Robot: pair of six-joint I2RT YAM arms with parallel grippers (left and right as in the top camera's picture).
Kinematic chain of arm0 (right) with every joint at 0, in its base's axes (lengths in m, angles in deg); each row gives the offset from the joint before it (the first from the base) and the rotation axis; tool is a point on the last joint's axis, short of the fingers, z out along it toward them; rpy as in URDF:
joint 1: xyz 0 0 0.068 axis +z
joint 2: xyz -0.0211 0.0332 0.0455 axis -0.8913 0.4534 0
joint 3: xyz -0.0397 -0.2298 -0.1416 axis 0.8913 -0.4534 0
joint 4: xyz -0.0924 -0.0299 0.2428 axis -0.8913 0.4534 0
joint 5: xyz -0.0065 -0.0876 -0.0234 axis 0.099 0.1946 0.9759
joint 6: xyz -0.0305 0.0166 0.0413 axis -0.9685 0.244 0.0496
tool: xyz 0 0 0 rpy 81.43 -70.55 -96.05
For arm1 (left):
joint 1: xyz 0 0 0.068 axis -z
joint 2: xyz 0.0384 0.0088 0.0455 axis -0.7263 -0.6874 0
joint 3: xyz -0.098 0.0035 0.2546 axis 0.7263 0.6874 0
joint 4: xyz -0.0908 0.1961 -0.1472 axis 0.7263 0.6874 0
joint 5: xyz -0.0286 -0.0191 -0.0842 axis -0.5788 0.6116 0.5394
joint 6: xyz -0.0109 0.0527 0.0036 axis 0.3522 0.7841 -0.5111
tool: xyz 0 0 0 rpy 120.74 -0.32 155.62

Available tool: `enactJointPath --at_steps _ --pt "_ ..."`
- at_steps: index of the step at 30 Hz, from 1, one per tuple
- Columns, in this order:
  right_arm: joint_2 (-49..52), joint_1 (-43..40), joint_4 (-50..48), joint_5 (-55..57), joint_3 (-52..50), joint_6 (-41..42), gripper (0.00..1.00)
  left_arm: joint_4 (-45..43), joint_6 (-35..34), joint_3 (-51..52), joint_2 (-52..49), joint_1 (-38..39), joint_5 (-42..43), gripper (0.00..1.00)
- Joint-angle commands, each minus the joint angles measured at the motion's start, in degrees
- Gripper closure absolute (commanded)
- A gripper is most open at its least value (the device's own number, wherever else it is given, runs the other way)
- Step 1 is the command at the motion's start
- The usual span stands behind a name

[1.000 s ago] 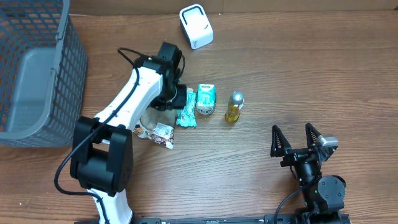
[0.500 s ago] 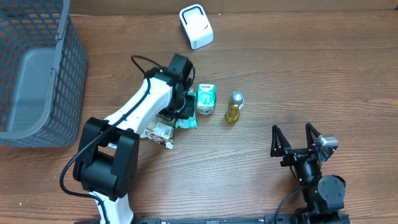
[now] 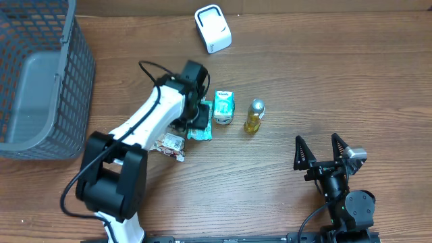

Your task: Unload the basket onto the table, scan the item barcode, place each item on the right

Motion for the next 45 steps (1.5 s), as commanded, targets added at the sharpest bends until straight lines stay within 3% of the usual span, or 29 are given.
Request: enactJointPath --at_steps 1,14,18,21,45 --pt "-0.31 -0.15 -0.31 0.37 -0.59 0.24 0.0 2.62 0.22 -6.51 4.83 -1.57 -3.39 0.6" --pt "-0.31 -0.15 -0.33 0.37 -0.59 0.24 0.0 4.48 -0.42 -8.63 4.85 -12.57 -7.5 0.54" --pt "-0.31 -0.15 -0.31 0.37 -0.59 0.24 0.0 4.31 -0.35 -8.61 4.83 -15.65 -7.85 0.46" --pt "-0.31 -0.15 -0.31 0.37 -0.59 0.24 0.0 4.42 -0.22 -8.57 4.85 -17.51 -9.05 0.0" --pt "-0.31 -0.15 -0.31 0.37 -0.59 0.24 0.0 4.35 -0.22 -8.57 4.85 -18.08 -9.03 0.0"
